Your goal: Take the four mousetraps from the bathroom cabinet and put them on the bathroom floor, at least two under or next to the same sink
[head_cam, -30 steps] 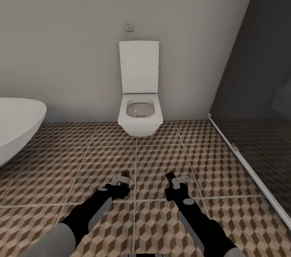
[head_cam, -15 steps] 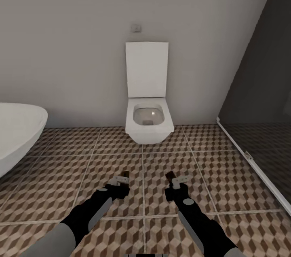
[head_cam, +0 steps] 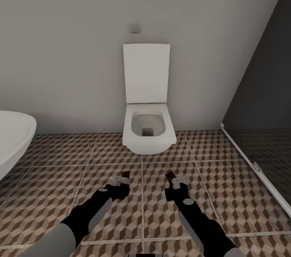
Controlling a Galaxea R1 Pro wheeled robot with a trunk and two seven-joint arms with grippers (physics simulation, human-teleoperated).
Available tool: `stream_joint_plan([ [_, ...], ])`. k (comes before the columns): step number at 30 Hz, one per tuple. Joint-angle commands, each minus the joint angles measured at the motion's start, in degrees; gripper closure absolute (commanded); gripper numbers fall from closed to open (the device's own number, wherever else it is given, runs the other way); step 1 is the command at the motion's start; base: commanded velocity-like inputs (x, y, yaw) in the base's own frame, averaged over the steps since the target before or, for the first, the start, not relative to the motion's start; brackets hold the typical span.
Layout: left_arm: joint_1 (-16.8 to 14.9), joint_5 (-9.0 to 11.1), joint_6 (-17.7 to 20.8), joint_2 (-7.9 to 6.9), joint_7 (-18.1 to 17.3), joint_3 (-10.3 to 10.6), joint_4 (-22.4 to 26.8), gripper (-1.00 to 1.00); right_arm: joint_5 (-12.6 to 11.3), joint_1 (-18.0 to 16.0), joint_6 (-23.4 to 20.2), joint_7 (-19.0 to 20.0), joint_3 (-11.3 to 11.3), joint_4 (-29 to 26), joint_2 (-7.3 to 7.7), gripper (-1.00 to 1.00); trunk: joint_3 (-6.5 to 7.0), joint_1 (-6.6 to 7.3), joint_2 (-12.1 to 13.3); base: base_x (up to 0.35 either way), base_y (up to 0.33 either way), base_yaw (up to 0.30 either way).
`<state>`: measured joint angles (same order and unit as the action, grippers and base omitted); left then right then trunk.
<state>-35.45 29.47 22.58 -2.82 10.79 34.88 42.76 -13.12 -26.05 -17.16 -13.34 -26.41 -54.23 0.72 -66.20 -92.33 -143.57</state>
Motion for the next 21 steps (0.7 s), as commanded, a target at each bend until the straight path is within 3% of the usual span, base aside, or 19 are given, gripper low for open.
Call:
stream_joint_plan([
  [1, -0.1, 0.5, 0.2, -0.08, 0.6, 0.4, 0.1, 1.0, -0.6, -0.1, -0.2, -0.6, -0.3, -0.1, 0.08, 1.0, -0.05, -0.01, 0.0, 0.23, -0.156, 0.0],
  [8, -0.1, 0.5, 0.1, -0.08, 0.6, 1.3, 0.2, 1.0, -0.6, -0.1, -0.2, -0.6, -0.3, -0.1, 0.08, 1.0, -0.05, -0.01, 0.0, 0.173, -0.152, 0.0],
  [21, -0.1, 0.5, 0.0, -0.08, 0.6, 1.5, 0.2, 1.0, -0.6, -0.1, -0.2, -0.6, -0.3, -0.1, 0.08, 1.0, -0.05, -0.01, 0.0, 0.014, -0.015, 0.0],
])
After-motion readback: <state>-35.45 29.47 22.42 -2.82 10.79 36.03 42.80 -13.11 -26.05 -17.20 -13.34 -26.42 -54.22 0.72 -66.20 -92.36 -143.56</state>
